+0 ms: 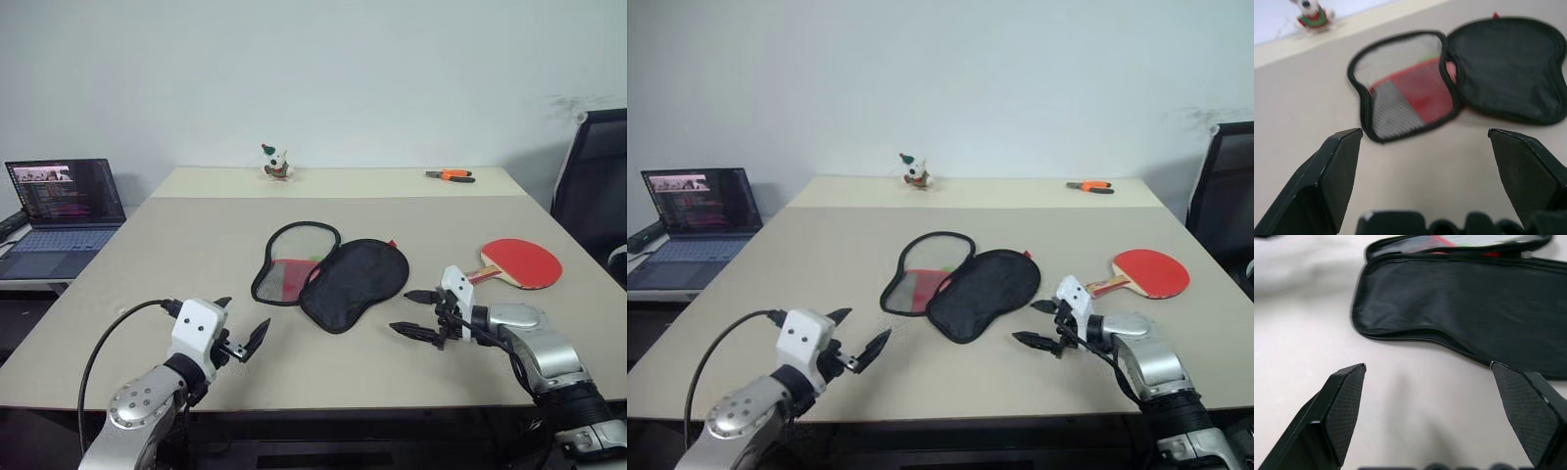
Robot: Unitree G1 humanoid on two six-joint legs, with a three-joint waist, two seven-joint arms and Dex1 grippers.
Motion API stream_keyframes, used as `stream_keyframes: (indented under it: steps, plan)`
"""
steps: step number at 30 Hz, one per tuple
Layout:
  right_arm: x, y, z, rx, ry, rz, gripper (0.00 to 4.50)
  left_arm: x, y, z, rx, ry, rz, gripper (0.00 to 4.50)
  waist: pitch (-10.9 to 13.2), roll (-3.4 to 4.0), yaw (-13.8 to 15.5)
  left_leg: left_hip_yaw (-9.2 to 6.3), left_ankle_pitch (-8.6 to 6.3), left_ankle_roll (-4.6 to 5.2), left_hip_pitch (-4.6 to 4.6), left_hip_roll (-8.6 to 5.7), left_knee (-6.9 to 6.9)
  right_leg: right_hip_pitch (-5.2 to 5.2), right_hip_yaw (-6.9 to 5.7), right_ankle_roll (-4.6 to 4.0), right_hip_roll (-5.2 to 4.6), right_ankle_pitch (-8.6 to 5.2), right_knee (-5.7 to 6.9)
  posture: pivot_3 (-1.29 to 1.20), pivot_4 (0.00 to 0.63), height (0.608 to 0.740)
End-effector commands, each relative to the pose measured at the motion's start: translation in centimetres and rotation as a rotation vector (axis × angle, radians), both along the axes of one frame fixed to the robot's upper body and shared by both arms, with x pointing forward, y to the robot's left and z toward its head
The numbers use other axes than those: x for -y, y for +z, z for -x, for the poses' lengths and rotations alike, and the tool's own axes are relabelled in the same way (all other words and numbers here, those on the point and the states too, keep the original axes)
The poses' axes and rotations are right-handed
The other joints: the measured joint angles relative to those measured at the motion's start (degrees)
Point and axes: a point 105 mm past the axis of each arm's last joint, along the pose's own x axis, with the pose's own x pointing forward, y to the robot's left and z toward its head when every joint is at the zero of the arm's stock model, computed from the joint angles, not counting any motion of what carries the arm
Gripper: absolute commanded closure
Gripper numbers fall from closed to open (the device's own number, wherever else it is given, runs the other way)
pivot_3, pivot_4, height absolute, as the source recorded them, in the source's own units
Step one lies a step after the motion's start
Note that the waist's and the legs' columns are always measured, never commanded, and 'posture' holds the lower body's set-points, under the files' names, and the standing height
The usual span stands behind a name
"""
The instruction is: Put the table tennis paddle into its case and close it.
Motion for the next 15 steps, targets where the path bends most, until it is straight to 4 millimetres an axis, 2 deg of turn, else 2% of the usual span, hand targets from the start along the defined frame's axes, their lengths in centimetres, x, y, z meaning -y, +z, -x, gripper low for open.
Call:
stream_keyframes:
  steps: [1,3,6,9,11,15]
  plan:
    - [0.1,0.4,0.2,0.024,0.006,0.023,0.03,0.2,1.1,-0.4,0.066,-0.009,-0.013,0.00,0.0,0.00,0.0,0.00,0.00,0.00,0.01,0.00,0.00,0.01,0.00,0.00,0.00,0.00,0.00,0.00,0.150,0.740]
    - [0.6,0.5,-0.1,0.033,-0.020,0.027,0.03,0.1,1.1,-0.9,0.075,-0.012,-0.024,0.00,0.0,0.00,0.1,0.00,0.00,0.00,0.01,-0.01,0.00,0.02,0.00,0.00,0.00,0.00,0.00,0.00,0.150,0.740]
    - [1.3,2.3,-0.2,0.063,-0.049,-0.001,0.03,0.3,2.0,-1.4,0.103,-0.026,0.010,0.00,0.0,0.00,0.1,0.01,0.01,0.00,0.01,-0.02,0.01,0.02,-0.01,0.02,0.00,-0.02,0.00,0.00,0.150,0.740]
    - [1.7,4.2,-0.3,0.076,-0.094,-0.045,0.03,0.6,2.8,-1.6,0.105,-0.111,0.041,0.00,0.0,0.00,0.1,0.01,0.00,-0.01,-0.03,-0.03,-0.01,-0.01,-0.02,0.00,0.00,0.00,-0.03,0.00,0.150,0.740]
    - [1.8,5.0,-0.2,0.067,-0.128,-0.080,0.03,0.7,3.7,-2.0,0.112,-0.171,0.050,0.00,0.0,-0.01,0.1,0.00,0.00,-0.01,-0.03,-0.02,-0.04,-0.01,-0.03,-0.03,0.00,0.01,-0.03,0.00,0.150,0.740]
    - [1.2,5.3,-0.2,0.001,-0.188,-0.154,0.03,0.5,6.7,-2.9,0.128,-0.292,0.094,0.00,0.0,-0.04,0.1,-0.05,0.01,-0.01,-0.01,0.02,-0.04,-0.02,-0.08,-0.01,0.04,-0.05,0.03,0.00,0.150,0.740]
